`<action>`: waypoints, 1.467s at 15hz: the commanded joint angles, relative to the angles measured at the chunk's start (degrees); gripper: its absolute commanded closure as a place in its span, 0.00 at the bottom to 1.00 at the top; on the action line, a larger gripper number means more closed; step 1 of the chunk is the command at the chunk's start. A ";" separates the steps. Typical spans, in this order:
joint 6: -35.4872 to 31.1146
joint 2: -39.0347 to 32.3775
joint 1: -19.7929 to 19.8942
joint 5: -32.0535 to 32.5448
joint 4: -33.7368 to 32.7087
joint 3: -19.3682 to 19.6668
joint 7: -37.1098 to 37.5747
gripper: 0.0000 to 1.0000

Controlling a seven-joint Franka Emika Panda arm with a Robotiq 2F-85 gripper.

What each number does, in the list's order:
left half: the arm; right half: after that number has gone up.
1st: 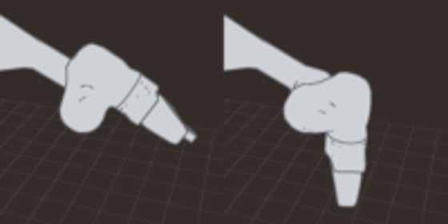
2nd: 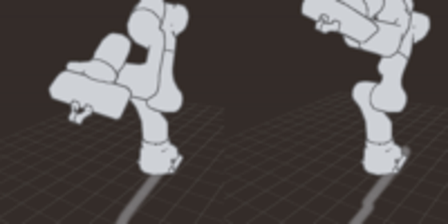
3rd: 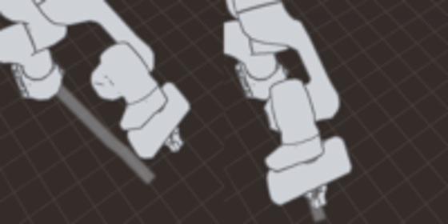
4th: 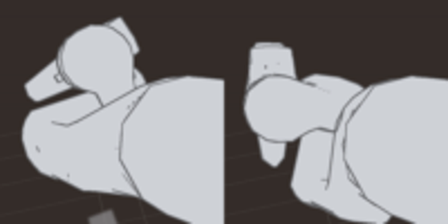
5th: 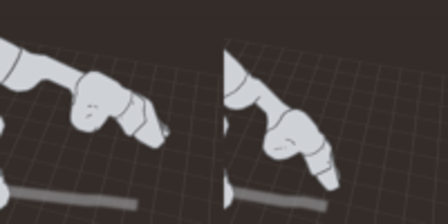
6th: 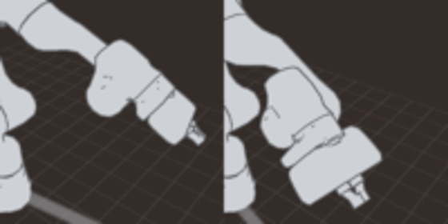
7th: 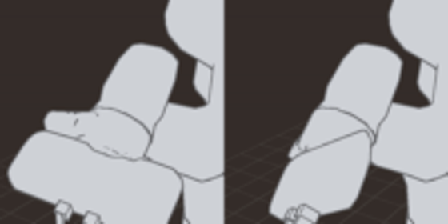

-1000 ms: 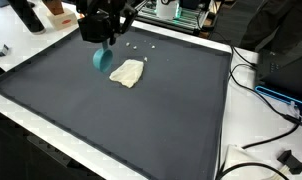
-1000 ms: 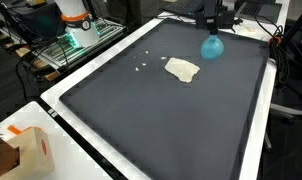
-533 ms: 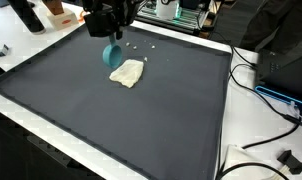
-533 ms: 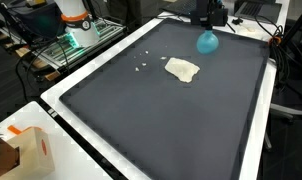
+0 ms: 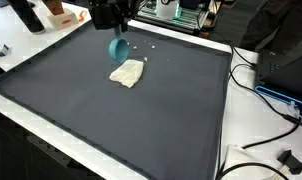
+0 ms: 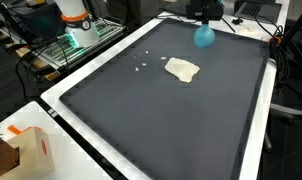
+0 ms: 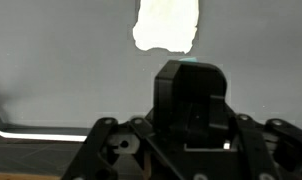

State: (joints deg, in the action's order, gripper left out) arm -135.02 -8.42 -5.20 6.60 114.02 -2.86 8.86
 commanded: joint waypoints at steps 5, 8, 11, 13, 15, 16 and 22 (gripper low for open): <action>2.69 4.44 0.62 -4.63 3.14 -0.29 -1.30 0.74; 4.43 5.12 0.57 -5.20 3.35 -0.30 -0.86 0.74; 5.41 5.64 0.47 -4.76 3.49 -0.29 -0.16 0.74; 6.05 6.04 0.40 -4.31 3.63 -0.29 0.40 0.74; 5.00 4.08 0.37 -3.37 1.82 -0.25 0.79 0.49; 5.00 4.20 0.36 -3.34 1.85 -0.25 1.52 0.49; 5.00 4.28 0.36 -3.34 1.90 -0.24 2.28 0.74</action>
State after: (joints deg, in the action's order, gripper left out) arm -130.15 -4.14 -5.07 3.26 116.01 -2.88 11.16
